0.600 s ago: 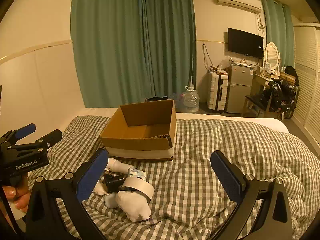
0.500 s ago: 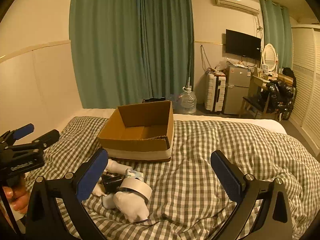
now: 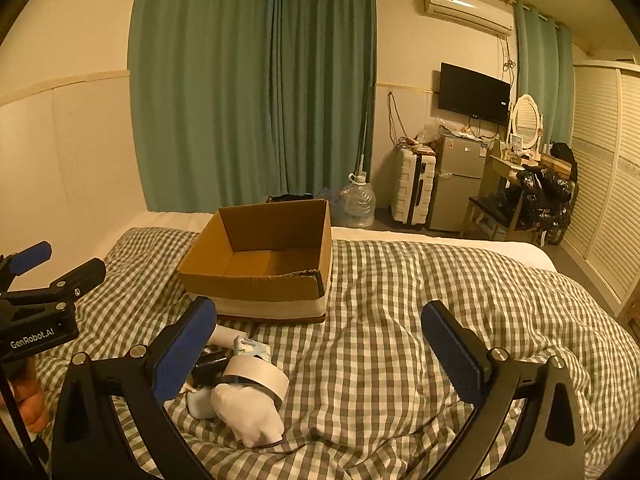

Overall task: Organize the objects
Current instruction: 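Move both grippers toward the pile of items beside the cardboard box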

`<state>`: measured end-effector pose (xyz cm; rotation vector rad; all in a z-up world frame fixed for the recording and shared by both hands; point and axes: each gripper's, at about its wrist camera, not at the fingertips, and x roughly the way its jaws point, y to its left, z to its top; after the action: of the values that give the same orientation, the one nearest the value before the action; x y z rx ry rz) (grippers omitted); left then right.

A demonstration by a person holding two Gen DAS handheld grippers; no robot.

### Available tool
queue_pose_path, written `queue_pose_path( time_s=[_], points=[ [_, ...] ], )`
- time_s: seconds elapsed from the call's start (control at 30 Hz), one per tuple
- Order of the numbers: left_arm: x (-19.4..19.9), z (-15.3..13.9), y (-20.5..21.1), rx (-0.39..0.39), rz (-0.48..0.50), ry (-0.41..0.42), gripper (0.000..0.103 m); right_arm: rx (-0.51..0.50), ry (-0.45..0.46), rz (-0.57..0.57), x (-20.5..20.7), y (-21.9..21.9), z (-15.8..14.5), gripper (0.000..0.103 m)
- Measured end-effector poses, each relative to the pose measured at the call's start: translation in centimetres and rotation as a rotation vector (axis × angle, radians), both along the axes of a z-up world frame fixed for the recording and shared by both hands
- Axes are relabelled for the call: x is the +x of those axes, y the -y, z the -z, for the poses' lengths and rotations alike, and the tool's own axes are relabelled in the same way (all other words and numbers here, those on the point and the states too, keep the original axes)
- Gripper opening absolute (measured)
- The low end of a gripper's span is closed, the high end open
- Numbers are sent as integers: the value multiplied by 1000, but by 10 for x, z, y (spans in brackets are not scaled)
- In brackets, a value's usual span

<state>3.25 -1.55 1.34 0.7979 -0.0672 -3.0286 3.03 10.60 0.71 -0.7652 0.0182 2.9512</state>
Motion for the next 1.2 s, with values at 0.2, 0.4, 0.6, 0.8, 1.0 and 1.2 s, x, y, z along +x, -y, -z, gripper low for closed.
queue_pose_path(
  time_s=[0.2, 0.4, 0.6, 0.8, 1.0, 1.2],
  points=[
    [-3, 3, 0, 0, -1, 6, 103, -8, 7, -4, -2, 0, 2, 103],
    [-5, 6, 2, 6, -7, 12, 103, -4, 12, -7, -4, 3, 4, 103],
    [-7, 9, 2, 4, -13, 17, 103, 3, 13, -9, -4, 5, 4, 103],
    [-8, 12, 5, 11, -19, 19, 103, -22, -15, -70, -2, 11, 3, 103],
    [-8, 13, 7, 14, -12, 17, 103, -17, -26, -88, 0, 15, 1, 103],
    [-9, 13, 7, 11, -9, 22, 103, -34, -29, -104, 1, 14, 0, 103]
  ],
)
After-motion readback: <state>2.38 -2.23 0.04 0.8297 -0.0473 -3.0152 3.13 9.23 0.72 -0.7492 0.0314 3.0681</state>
